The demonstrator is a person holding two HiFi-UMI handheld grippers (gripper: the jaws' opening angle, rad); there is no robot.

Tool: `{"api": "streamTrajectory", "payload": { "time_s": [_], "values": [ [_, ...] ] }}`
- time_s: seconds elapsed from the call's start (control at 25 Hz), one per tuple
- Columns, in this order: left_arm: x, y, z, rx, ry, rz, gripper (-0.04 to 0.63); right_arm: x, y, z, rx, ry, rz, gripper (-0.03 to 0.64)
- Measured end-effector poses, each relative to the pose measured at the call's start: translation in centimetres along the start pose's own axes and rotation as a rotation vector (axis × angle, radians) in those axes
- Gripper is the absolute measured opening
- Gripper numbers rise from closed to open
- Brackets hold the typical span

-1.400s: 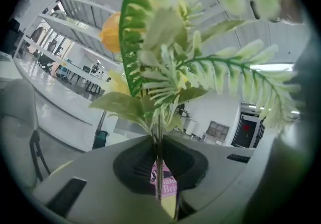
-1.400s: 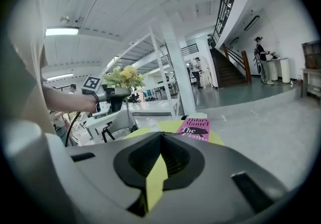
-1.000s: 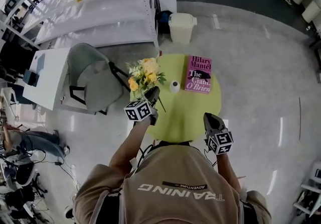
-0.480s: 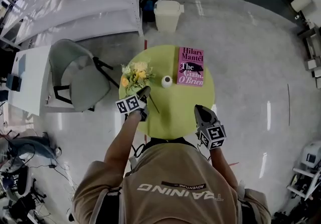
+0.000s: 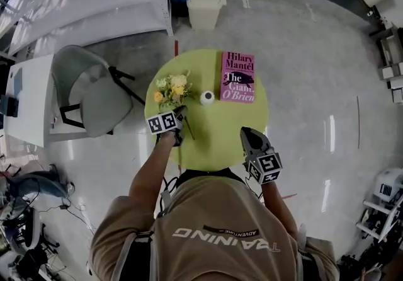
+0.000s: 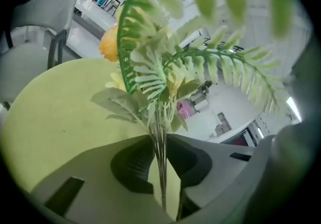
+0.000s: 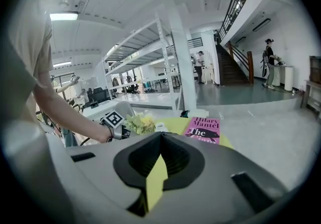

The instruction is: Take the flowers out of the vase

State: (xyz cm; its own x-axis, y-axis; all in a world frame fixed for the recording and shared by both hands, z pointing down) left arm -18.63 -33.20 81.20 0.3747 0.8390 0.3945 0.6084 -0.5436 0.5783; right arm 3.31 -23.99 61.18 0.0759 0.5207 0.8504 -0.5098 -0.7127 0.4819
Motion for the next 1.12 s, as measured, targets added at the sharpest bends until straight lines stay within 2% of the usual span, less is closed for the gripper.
{"api": "streamTrajectory", "payload": {
  "time_s": [0.24, 0.44, 0.64, 0.72, 0.84, 0.92, 0.96, 1.04, 1.12],
  "values": [
    [0.8, -1.2, -0.7, -0.130, 0.004, -0.001, 0.271, 0.1, 0.1, -0.6, -0.032, 0.005, 0.015, 0.002],
    [1.9, -3.2, -0.7, -0.204, 0.021, 0.022, 0.261, 0.7, -0.5, -1.4, -0.061, -0.012, 0.018, 0.003],
    [4.1, -5.5, -0.8, -0.263, -0.035, 0.021, 0.275, 0.9, -1.8, -1.6, -0.080, -0.024, 0.029, 0.002],
    [4.2, -6.5, 0.0, -0.257, 0.004, 0.040, 0.240, 0.6, -2.1, -1.7, -0.091, -0.030, 0.047, 0.003],
    [3.4, -7.8, 2.5, -0.226, 0.106, 0.085, 0.176, 0.3, -2.3, -1.6, -0.099, -0.027, 0.058, 0.002],
    [2.8, -8.5, 4.7, -0.186, 0.156, 0.121, 0.164, 0.2, -2.5, -1.7, -0.109, -0.028, 0.060, 0.002],
    [2.4, -9.0, 5.9, -0.168, 0.187, 0.142, 0.140, 0.1, -2.6, -1.8, -0.119, -0.039, 0.061, 0.002],
    [1.2, -10.0, 8.7, -0.132, 0.270, 0.198, 0.029, -0.4, -2.8, -2.3, -0.142, -0.062, 0.065, 0.002],
    [-0.3, -11.2, 11.6, -0.098, 0.360, 0.274, 0.006, -1.2, -2.9, -2.8, -0.167, -0.067, 0.082, 0.002]
  ]
}}
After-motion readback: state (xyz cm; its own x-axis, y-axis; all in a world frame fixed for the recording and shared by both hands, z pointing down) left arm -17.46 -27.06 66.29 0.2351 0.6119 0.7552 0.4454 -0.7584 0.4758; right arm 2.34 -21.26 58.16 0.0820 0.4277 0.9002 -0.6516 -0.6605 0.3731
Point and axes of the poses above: the fingertips, and each gripper's own axes: y forward along the fingers, z to its right, x out of its underside, the point moved 1 cm from there along -y, backward along the fingers, and after that the axes turned 2 degrees about y, right-handed, at the moved point
